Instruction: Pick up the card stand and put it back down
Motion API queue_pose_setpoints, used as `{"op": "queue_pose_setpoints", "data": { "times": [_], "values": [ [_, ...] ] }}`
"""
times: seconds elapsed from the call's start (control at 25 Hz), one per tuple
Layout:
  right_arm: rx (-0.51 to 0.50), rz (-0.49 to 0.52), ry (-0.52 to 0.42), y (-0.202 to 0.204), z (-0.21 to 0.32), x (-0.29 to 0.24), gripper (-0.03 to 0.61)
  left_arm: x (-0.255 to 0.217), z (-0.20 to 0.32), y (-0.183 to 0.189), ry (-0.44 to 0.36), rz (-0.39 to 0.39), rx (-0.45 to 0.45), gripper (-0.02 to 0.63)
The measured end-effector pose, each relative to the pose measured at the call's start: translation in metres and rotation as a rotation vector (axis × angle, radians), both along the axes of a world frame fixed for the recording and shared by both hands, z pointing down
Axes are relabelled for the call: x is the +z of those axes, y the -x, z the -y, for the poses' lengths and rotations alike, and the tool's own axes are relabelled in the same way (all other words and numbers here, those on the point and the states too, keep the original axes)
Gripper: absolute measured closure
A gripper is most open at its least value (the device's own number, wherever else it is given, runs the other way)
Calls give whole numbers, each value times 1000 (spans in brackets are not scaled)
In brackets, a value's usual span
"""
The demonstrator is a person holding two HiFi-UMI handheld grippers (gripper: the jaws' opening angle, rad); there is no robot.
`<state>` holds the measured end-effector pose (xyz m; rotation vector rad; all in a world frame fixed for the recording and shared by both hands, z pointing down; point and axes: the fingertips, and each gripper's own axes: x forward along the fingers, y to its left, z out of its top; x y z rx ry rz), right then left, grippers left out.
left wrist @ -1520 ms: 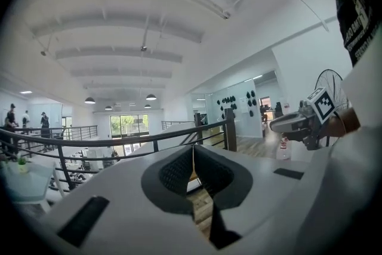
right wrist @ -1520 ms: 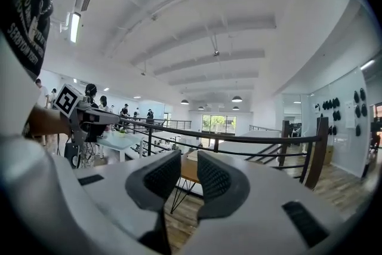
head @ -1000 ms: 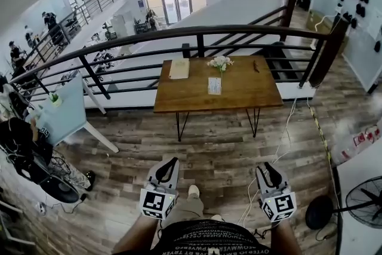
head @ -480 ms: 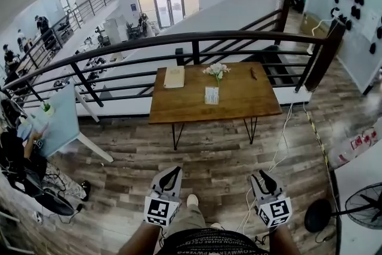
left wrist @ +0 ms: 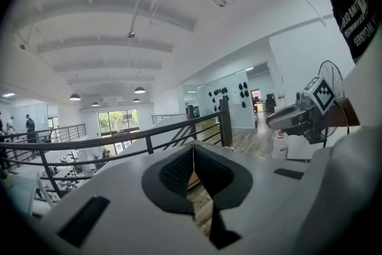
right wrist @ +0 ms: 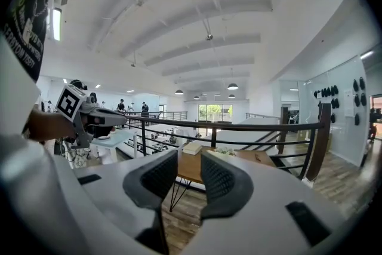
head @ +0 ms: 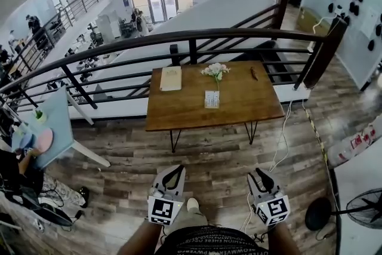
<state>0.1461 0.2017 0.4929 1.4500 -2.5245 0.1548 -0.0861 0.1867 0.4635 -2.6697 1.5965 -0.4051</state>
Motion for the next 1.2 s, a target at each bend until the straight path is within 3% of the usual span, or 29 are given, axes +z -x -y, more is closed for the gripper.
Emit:
{"op": "queue_pose_setpoints", "data": {
  "times": [0.8,1.04,1.2],
  "values": [
    [52,-10,-16,63,109,-21,454,-13,121,53,-45,6,67,588],
    [41,-32,-38,89,121,-27,453,-5,139,72,-31,-29,65,588],
    [53,-67,-6,91,122,-29,453,-6,146,71,-39,-48,84,588]
  ]
}}
